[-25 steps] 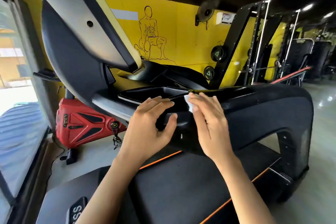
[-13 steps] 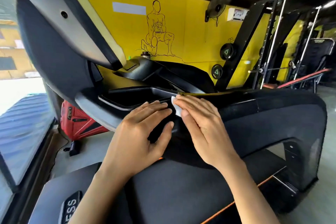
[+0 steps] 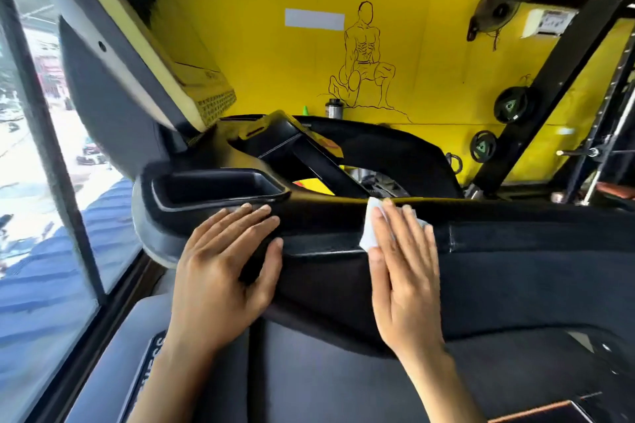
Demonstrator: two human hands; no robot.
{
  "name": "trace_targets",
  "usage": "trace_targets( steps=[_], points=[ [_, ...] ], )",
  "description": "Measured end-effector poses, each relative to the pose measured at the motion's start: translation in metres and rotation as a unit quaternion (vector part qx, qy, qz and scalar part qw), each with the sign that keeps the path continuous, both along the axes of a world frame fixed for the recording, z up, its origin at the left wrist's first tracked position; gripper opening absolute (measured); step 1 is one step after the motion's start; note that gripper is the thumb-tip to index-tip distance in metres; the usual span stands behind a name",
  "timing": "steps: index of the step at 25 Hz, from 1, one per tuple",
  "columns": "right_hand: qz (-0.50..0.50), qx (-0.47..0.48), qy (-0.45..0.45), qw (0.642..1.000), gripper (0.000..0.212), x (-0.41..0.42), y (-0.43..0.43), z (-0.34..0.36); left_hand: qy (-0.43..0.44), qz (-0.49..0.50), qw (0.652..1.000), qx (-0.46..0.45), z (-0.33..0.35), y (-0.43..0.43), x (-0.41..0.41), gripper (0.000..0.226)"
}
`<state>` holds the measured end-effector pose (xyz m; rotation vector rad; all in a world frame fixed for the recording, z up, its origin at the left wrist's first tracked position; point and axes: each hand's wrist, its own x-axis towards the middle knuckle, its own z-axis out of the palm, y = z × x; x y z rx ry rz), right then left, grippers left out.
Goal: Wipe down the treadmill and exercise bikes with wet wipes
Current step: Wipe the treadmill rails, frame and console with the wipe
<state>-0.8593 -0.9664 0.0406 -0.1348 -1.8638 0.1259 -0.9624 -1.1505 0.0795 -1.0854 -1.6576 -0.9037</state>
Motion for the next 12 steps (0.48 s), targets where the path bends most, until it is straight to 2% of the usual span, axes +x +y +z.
trace_targets(
  steps=[2, 6, 10, 12],
  points=[
    [-0.006, -0.042, 0.014, 0.999, 0.041, -0.003, -0.007, 0.007, -0.009, 0.009, 1.0, -0.003, 0.003, 0.002, 0.004, 0.029],
    [0.066, 0.042, -0.117, 0.99, 0.039, -0.018, -0.039, 0.039, -0.001, 0.023, 0.999, -0.026, 0.009, 0.008, 0.006, 0.031],
    [-0.082, -0.018, -0.174, 0.981, 0.049, -0.004, 0.006, 0.06, -0.008, 0.012, 0.999, -0.029, 0.011, 0.011, 0.005, 0.032],
    [-0.118, -0.048, -0.194, 0.973, 0.056, -0.003, 0.011, 0.064, -0.004, 0.018, 0.999, -0.029, 0.011, 0.013, 0.004, 0.033]
  ],
)
